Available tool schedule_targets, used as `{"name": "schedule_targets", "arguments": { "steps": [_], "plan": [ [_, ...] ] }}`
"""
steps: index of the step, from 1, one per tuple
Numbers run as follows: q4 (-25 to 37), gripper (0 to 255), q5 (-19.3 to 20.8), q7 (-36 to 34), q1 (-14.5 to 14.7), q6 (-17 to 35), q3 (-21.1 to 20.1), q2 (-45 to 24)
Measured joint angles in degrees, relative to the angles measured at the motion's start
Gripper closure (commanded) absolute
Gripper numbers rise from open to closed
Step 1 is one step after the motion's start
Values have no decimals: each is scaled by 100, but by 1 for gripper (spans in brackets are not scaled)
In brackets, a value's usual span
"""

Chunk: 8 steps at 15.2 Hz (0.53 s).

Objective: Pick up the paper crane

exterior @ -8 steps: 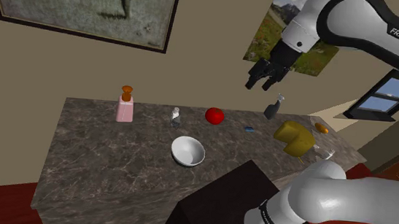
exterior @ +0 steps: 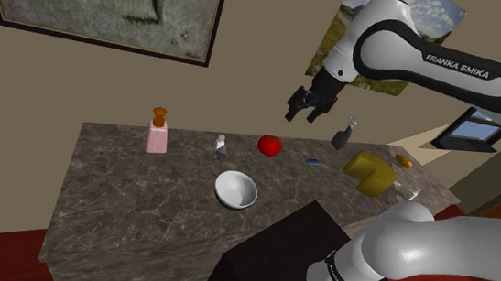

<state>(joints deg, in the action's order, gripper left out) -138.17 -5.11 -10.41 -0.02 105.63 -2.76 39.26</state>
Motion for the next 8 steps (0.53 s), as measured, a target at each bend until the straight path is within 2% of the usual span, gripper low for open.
{"name": "schedule_targets", "arguments": {
  "steps": [8],
  "plan": [
    [-272,0,-48,-98,-107,1610,-30,-1294]
  ]
}}
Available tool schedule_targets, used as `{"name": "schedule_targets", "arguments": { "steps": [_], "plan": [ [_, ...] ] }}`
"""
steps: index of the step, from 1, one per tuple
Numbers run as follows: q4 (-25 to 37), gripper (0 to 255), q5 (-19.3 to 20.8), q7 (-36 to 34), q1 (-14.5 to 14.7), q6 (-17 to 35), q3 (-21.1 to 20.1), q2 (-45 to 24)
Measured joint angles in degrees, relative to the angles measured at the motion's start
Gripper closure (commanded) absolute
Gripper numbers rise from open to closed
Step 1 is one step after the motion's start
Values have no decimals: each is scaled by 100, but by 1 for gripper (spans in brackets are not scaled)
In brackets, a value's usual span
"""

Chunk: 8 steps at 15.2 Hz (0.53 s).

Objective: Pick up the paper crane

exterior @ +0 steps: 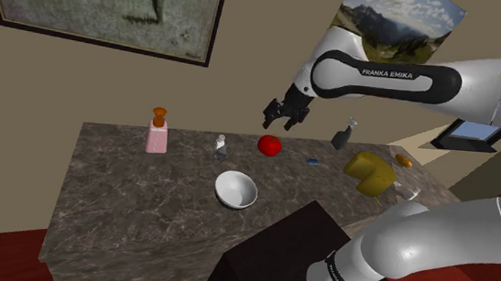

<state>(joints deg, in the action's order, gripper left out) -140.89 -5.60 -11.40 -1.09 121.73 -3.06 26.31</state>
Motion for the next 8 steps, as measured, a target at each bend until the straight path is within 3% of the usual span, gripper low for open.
{"name": "schedule_targets", "arguments": {
  "steps": [8],
  "plan": [
    [164,0,-46,-87,-85,1495,6,-1610]
  ]
}}
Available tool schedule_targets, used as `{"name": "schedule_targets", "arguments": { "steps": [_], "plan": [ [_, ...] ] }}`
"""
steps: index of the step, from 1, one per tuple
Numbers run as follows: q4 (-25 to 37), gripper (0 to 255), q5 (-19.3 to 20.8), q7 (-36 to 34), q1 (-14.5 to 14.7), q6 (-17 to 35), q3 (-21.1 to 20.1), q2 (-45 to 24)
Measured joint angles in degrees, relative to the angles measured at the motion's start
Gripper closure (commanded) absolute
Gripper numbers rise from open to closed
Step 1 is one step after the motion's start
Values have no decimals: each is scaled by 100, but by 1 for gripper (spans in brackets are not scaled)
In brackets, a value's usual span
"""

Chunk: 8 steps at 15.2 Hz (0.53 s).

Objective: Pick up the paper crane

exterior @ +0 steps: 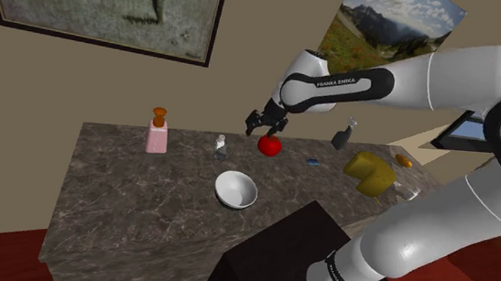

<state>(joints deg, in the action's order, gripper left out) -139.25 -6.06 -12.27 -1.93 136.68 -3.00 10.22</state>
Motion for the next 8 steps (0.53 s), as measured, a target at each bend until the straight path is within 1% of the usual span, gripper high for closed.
{"name": "schedule_targets", "arguments": {
  "steps": [2,8],
  "plan": [
    [109,0,-14,-17,-18,291,12,-393],
    [785,0,-46,-112,-47,1098,29,-1839]
  ]
}}
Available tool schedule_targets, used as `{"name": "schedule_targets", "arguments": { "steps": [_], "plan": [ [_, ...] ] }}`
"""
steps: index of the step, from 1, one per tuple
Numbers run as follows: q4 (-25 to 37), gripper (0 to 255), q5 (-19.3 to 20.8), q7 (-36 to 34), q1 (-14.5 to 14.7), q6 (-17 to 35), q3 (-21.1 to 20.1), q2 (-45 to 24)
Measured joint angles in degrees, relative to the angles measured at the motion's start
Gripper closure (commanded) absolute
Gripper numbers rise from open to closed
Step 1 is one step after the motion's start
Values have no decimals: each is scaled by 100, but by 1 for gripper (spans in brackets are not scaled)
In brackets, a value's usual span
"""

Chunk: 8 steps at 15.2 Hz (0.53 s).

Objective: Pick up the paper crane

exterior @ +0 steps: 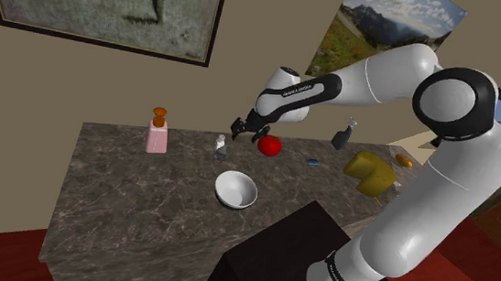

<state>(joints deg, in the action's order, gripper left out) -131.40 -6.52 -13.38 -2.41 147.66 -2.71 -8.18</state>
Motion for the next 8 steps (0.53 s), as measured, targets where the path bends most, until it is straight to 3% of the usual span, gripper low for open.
{"name": "schedule_targets", "arguments": {
  "steps": [8],
  "plan": [
    [1200,0,-80,-65,-59,661,45,-1819]
  ]
}}
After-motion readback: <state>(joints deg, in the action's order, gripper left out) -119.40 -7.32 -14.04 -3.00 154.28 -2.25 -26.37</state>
